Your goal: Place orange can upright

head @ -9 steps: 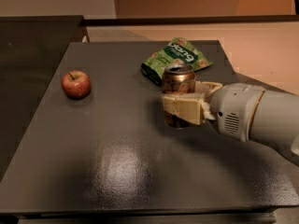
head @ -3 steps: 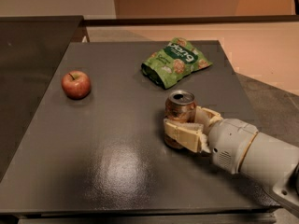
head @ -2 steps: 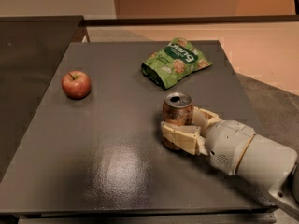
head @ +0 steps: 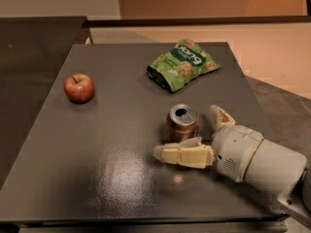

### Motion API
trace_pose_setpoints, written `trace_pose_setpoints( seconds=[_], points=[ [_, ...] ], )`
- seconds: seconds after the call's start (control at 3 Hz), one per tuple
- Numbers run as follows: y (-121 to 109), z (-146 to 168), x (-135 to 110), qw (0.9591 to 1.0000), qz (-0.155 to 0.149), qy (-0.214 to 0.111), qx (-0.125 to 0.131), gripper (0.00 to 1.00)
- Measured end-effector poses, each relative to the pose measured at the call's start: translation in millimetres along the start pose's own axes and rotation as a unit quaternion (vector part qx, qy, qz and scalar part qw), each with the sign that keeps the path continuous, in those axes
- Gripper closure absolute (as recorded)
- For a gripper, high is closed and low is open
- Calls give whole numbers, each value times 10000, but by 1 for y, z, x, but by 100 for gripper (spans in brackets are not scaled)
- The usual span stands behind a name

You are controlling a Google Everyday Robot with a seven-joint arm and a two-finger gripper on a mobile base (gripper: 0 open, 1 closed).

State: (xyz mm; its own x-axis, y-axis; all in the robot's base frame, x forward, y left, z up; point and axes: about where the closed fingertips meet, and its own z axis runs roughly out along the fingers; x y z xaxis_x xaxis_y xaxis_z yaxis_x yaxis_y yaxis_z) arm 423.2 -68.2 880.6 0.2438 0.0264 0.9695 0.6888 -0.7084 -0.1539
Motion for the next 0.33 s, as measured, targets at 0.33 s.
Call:
trace_pose_setpoints(
  seconds=[0.33],
  points=[
    [0, 0, 0, 10000, 1, 0, 0, 0]
  ],
)
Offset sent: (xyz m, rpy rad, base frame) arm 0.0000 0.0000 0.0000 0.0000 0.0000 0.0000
